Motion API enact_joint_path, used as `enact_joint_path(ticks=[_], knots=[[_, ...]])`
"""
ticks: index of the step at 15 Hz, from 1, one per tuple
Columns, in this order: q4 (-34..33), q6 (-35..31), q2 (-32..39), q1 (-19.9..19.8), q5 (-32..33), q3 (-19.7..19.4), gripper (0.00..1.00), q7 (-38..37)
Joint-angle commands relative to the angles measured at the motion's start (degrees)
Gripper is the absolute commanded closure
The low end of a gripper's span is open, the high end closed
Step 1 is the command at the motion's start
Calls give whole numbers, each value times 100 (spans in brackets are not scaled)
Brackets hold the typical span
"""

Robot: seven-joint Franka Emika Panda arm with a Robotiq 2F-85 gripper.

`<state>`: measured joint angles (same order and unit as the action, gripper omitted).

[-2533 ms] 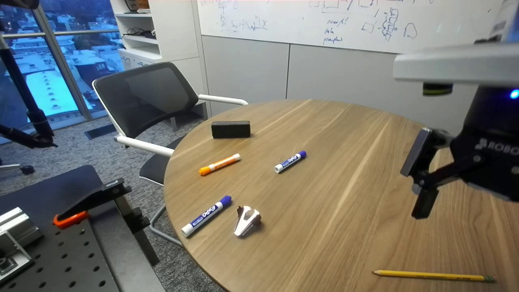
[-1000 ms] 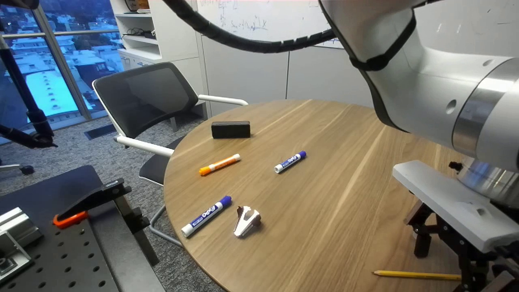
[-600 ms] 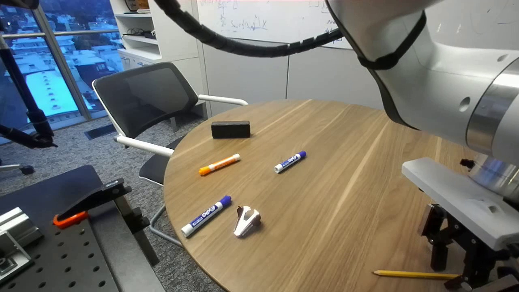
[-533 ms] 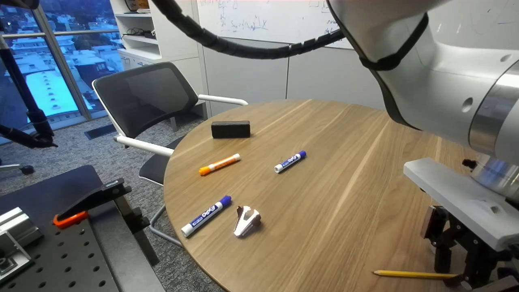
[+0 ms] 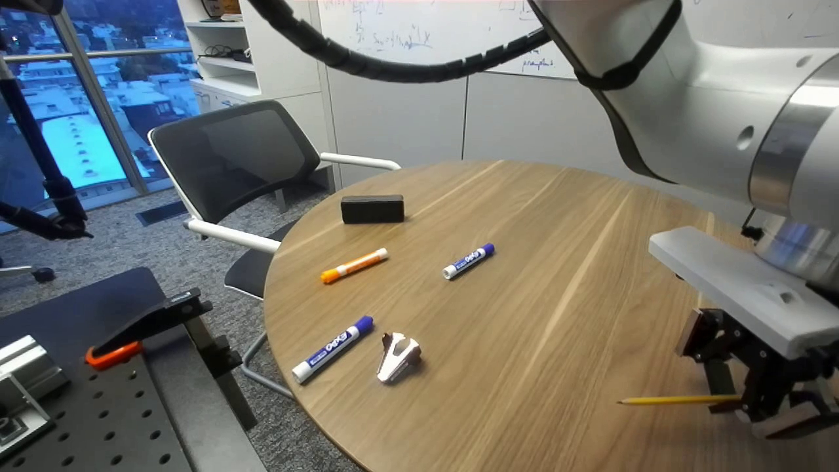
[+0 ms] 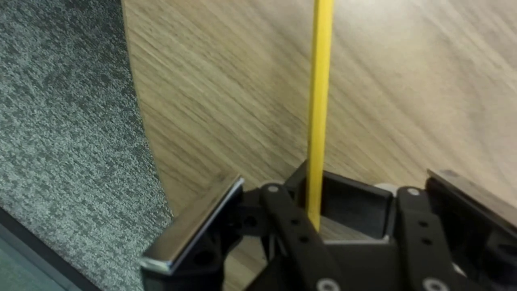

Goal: Move the pencil to the left.

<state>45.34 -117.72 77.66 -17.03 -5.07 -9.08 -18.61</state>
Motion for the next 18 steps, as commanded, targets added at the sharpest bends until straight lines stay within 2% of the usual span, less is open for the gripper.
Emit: enact_joint_path(ticks=[1, 5, 11, 14, 18], knots=[[412, -181, -601, 305, -32, 103, 100, -54], [722, -531, -897, 887, 35, 111, 100, -164], [1324, -1397, -790, 1711, 19, 169, 100, -363], [1571, -1632, -778, 1908, 34, 112, 100, -378], [1680, -1783, -780, 1914, 26, 61, 100, -357]])
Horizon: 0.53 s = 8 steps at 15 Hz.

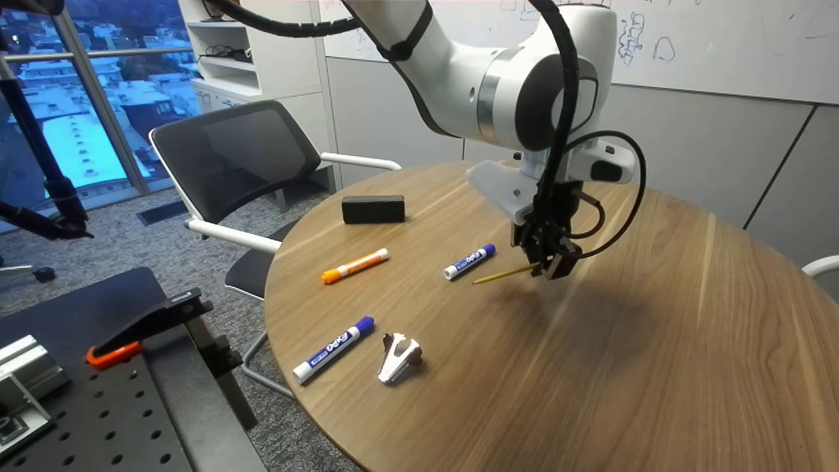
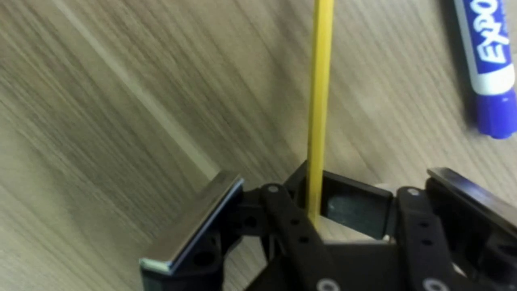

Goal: Move the pencil to the left.

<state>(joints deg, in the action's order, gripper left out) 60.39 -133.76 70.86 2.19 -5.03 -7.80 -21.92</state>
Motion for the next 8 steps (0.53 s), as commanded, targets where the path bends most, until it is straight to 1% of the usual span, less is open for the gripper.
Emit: enact_joint_path(ticks=[1, 8], knots=[[172, -225, -64, -12, 26, -96, 100, -30], [16, -295, 331, -86, 145, -147, 100, -111]])
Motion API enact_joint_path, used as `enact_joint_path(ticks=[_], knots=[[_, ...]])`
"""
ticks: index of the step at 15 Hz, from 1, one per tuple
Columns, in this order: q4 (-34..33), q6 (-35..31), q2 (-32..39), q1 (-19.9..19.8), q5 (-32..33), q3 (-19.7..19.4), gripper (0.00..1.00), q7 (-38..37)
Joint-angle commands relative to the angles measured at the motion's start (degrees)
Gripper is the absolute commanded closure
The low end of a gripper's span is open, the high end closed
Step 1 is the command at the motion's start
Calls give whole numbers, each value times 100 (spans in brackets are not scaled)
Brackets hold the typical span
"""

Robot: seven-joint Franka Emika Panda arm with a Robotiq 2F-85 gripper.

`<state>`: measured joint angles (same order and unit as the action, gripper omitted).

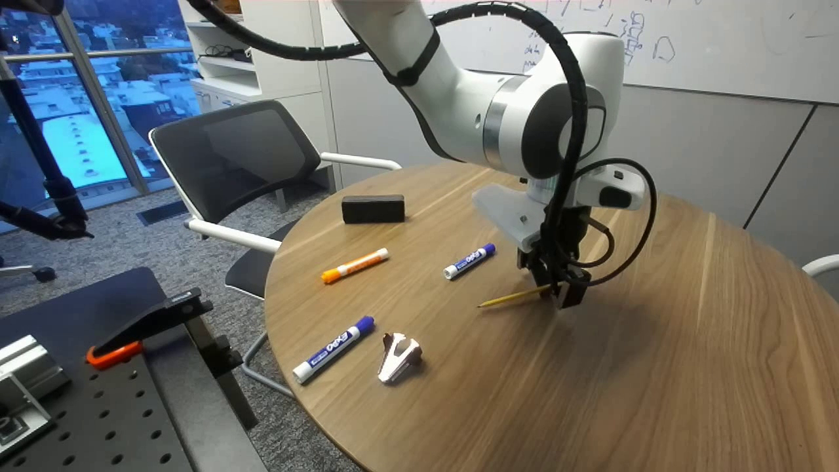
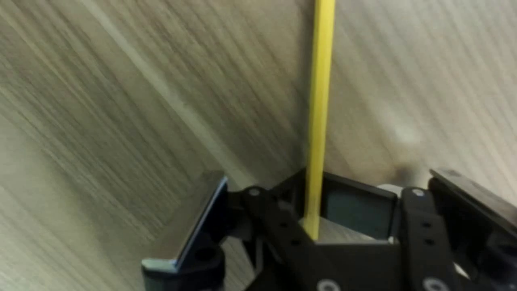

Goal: Move the pencil to the left.

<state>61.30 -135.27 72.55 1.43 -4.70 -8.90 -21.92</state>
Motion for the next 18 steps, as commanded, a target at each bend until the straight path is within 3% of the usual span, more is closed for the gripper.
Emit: enact_joint_path(ticks=[1, 3, 4, 6, 12, 14, 15, 17, 18], knots=[[-60, -178, 157, -5, 113, -44, 100, -112], [20, -234, 114, 36, 55, -101, 100, -80], [53, -236, 88, 47, 63, -113, 75, -83], [163, -266, -4, 78, 75, -136, 67, -90], [992, -112, -938, 258, 63, -319, 23, -138], [1489, 537, -1613, 180, 55, -243, 10, 212], [605, 104, -741, 61, 114, -139, 26, -37], [979, 460, -1235, 48, 125, -122, 11, 62], [1105, 534, -1383, 43, 126, -118, 10, 86]])
